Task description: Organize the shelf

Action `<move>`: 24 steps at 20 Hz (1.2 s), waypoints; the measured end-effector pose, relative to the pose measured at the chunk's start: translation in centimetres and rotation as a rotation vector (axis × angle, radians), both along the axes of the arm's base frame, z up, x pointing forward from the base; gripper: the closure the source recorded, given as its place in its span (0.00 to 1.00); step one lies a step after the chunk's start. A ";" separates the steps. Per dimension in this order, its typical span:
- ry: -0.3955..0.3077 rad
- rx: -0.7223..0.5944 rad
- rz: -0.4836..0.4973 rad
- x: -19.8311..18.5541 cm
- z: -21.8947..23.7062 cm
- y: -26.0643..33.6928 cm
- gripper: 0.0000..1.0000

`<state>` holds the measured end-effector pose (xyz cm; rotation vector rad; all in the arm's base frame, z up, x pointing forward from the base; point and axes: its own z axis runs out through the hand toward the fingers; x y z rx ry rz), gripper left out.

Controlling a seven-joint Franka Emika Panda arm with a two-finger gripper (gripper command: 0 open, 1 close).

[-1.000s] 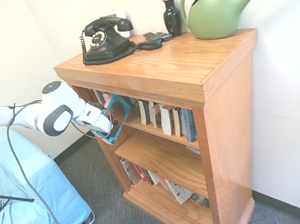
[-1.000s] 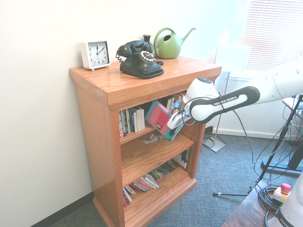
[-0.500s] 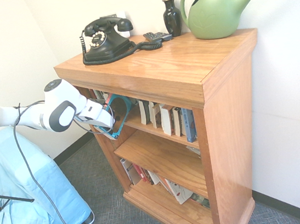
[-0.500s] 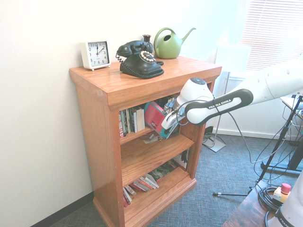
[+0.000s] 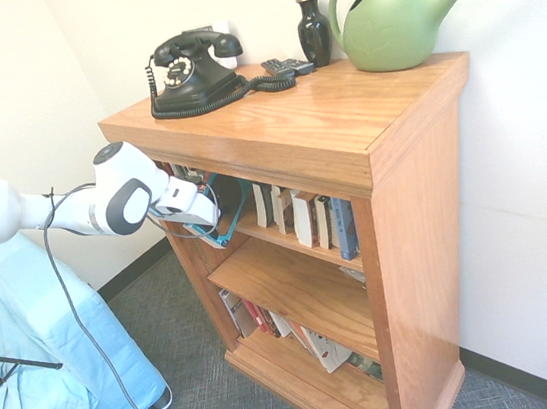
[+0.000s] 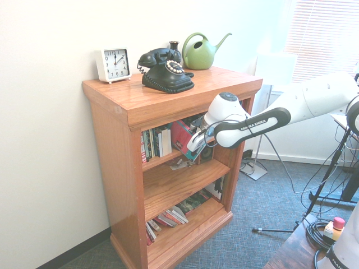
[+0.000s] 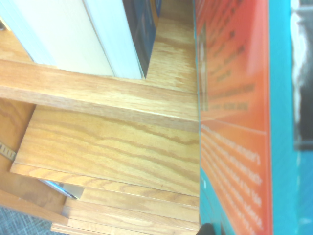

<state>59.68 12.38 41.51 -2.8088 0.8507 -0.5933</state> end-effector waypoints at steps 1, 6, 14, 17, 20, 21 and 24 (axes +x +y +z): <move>-0.001 -0.002 0.001 0.0 0.0 0.2 1.00; -0.021 0.004 0.012 0.1 -0.1 1.6 1.00; -0.069 0.009 -0.004 0.9 1.1 1.2 1.00; -0.070 0.009 -0.004 0.9 1.1 1.2 0.00; -0.073 0.003 0.006 0.8 1.1 1.5 0.00; -0.075 0.000 0.010 0.8 1.1 1.7 0.00; -0.080 0.000 0.017 0.8 1.1 2.0 0.00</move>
